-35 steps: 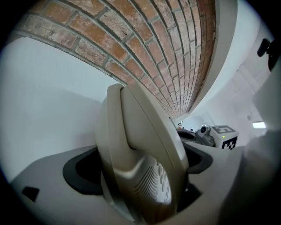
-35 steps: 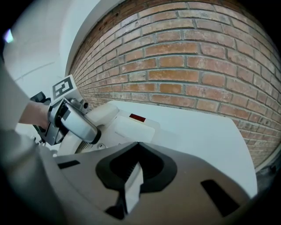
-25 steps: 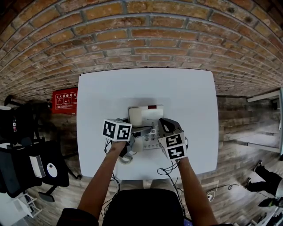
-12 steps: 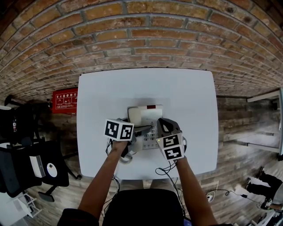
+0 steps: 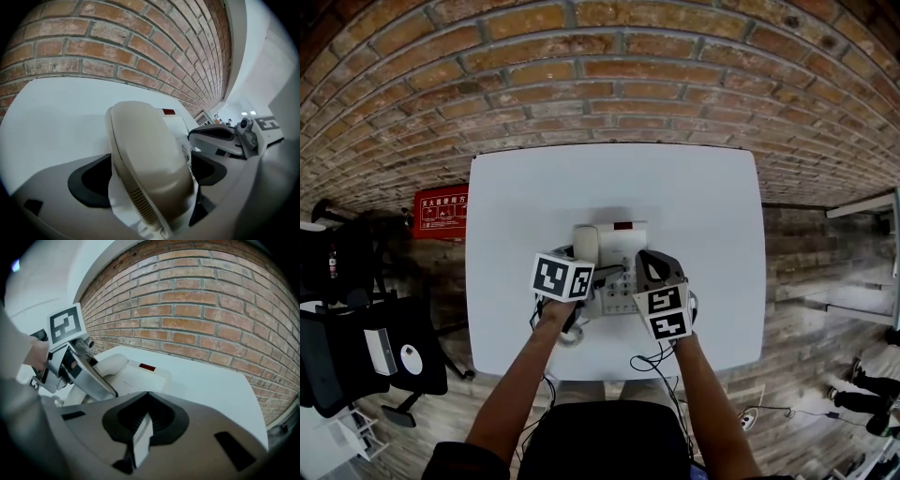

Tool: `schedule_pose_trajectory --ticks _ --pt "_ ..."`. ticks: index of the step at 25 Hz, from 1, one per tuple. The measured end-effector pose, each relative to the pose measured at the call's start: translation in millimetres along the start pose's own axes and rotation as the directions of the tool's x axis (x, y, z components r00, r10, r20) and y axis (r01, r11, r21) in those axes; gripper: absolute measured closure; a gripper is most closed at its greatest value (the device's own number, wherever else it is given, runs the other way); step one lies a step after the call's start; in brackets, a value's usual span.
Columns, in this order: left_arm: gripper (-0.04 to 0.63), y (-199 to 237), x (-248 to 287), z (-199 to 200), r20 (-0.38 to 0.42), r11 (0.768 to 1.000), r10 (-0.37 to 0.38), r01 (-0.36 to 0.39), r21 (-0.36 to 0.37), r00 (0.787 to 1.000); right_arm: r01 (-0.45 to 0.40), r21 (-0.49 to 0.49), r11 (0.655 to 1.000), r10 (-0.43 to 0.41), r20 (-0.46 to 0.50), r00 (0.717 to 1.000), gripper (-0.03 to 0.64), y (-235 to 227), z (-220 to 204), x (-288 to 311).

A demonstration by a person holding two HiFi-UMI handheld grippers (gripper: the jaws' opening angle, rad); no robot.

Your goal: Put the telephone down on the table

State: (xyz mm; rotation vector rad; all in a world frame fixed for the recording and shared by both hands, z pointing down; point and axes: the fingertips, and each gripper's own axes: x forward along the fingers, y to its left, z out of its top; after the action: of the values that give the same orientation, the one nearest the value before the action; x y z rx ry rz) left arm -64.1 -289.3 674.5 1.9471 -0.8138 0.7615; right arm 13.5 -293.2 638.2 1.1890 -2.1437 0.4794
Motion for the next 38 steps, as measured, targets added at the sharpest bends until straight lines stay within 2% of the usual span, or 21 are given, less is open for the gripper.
schedule_pose_trajectory --ticks 4,19,30,38 --pt "0.050 -2 1 -3 0.002 1.000 -0.022 0.022 -0.021 1.000 -0.002 -0.008 1.000 0.002 0.000 1.000 0.604 1 0 0" --pt "0.054 -11 -10 -1 0.027 0.999 -0.047 0.047 -0.003 0.999 0.002 0.019 1.000 -0.002 -0.003 1.000 0.604 0 -1 0" --pt "0.118 -11 -34 5 0.102 1.000 -0.022 0.021 0.016 0.995 -0.027 0.032 0.999 0.028 -0.029 0.999 0.604 -3 -1 -1" --pt "0.158 -19 -55 10 0.156 0.999 -0.008 0.003 0.032 0.988 -0.047 0.033 0.998 0.047 0.004 0.999 0.604 -6 9 -23"
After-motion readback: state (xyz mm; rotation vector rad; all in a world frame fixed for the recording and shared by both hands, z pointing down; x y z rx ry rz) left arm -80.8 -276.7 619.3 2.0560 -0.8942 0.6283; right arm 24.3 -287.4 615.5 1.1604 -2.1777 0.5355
